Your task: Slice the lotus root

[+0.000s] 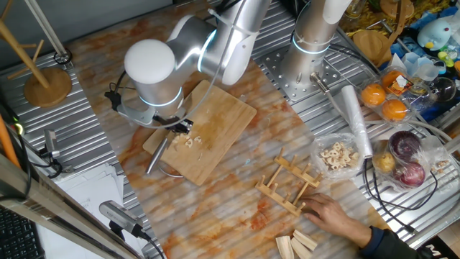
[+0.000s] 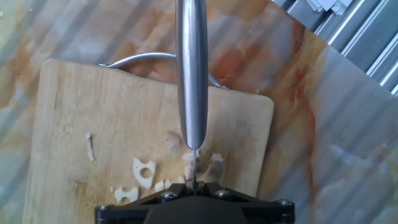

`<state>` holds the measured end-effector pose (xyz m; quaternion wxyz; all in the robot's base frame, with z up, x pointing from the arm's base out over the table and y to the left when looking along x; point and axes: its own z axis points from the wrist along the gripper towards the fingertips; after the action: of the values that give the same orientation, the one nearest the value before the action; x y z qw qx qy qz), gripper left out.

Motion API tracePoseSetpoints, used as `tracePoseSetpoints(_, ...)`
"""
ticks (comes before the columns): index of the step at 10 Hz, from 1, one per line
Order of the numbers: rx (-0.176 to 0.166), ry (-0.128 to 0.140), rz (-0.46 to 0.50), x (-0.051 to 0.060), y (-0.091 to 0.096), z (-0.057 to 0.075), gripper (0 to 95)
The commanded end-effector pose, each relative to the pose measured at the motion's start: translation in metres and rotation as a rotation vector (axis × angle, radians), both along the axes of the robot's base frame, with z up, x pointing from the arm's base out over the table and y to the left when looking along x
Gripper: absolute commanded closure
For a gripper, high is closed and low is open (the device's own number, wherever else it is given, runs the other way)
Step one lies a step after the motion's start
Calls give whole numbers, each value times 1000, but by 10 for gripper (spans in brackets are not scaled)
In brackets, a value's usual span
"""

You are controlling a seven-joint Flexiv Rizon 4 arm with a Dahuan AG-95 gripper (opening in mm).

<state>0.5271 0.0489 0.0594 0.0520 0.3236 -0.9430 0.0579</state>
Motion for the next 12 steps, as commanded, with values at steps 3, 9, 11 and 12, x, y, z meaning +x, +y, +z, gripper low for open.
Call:
tracePoseSetpoints(3, 1, 21, -17, 1, 2, 10, 950)
tracePoseSetpoints(9, -2, -5, -1, -1, -5, -6, 950)
tracePoseSetpoints(11, 1, -24, 13, -2, -10, -24, 950)
tracePoseSetpoints(12, 19, -1, -1, -3, -11, -19, 950)
